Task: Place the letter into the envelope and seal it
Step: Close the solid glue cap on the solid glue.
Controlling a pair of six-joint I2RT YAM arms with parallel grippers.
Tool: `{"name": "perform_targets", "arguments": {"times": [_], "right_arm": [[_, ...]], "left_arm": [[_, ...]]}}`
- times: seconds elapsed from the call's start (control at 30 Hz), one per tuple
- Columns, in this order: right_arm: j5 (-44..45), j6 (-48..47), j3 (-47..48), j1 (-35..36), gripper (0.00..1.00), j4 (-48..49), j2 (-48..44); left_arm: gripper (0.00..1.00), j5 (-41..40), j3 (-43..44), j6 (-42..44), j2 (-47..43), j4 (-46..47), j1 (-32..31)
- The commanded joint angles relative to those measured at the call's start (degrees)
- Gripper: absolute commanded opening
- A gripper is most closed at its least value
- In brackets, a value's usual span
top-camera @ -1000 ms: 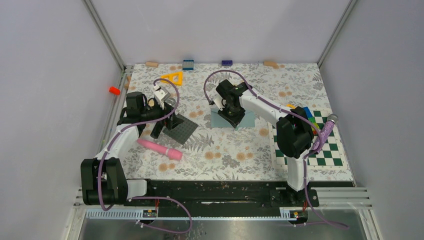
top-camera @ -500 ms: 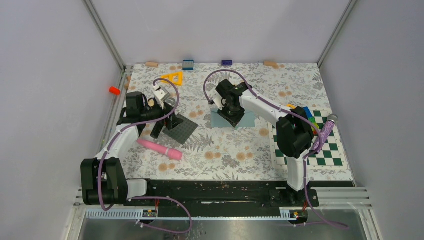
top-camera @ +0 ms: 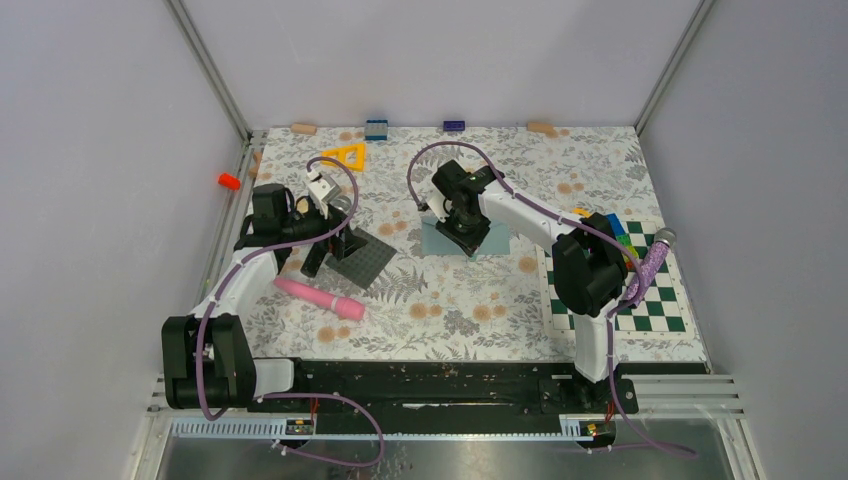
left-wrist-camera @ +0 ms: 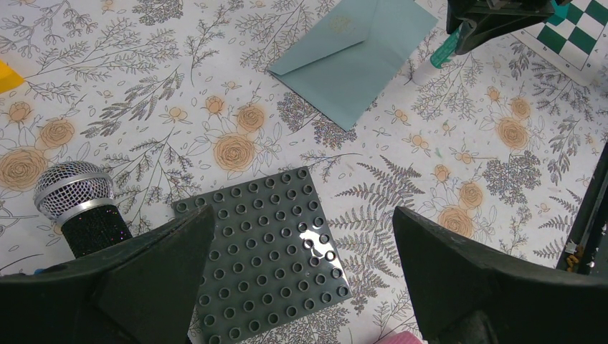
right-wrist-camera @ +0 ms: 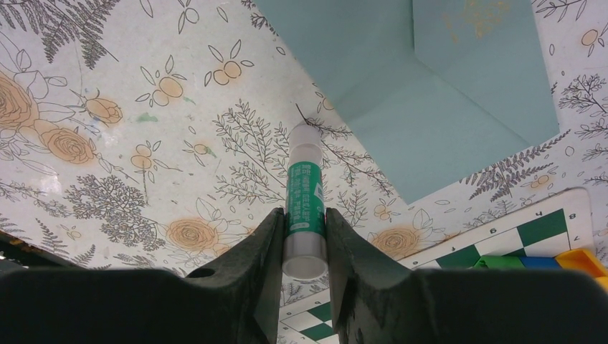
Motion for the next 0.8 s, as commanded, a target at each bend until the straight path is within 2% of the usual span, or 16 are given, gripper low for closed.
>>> {"name": "perform_targets", "arguments": {"times": [0.0,0.77], "right_arm": [[1.2,-0.7,0.9,0.3,0.0,0.0,-0.9],[0.3,-0.1,0.8,0.3,0.0,0.8,0.4]], "left_arm": [[0.99,2.8,-0.6,-0.1,-0.1,2.9,0.5],[0.99,3.0,-0.7,-0.1,0.0,3.0,0.5]]}}
